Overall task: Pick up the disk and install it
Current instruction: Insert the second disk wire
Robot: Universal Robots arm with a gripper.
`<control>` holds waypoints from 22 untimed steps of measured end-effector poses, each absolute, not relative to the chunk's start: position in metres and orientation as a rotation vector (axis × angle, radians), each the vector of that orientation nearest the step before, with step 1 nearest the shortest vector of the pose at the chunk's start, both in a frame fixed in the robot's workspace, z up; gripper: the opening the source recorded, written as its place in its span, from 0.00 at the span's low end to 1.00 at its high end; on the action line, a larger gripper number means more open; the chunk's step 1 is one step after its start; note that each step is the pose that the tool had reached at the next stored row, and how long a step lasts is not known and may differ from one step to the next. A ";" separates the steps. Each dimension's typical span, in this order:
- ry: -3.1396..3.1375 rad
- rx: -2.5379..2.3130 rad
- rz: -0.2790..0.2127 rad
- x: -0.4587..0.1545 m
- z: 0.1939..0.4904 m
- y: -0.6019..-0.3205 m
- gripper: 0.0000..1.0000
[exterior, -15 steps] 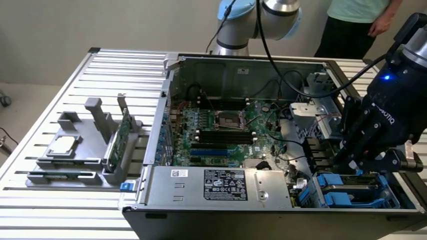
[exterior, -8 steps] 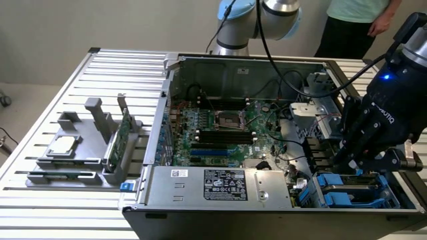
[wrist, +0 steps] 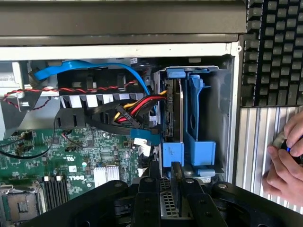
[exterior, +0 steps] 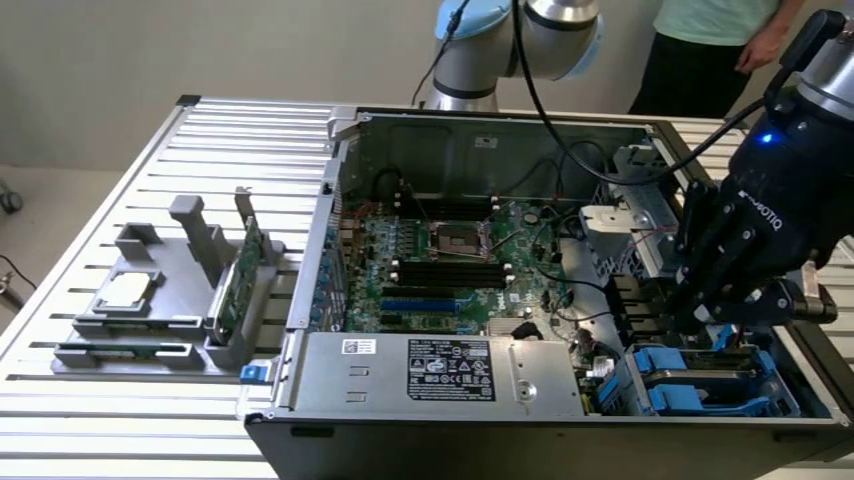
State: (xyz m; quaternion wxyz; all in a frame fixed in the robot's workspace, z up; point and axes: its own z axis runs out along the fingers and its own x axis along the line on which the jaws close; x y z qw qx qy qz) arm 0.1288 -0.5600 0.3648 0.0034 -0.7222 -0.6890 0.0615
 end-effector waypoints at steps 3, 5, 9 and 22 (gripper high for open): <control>-2.160 -2.263 0.194 0.133 0.368 -0.558 0.25; -2.159 -2.263 0.194 0.135 0.369 -0.558 0.25; -2.159 -2.263 0.196 0.139 0.369 -0.555 0.25; -2.147 -2.248 0.225 0.164 0.373 -0.553 0.25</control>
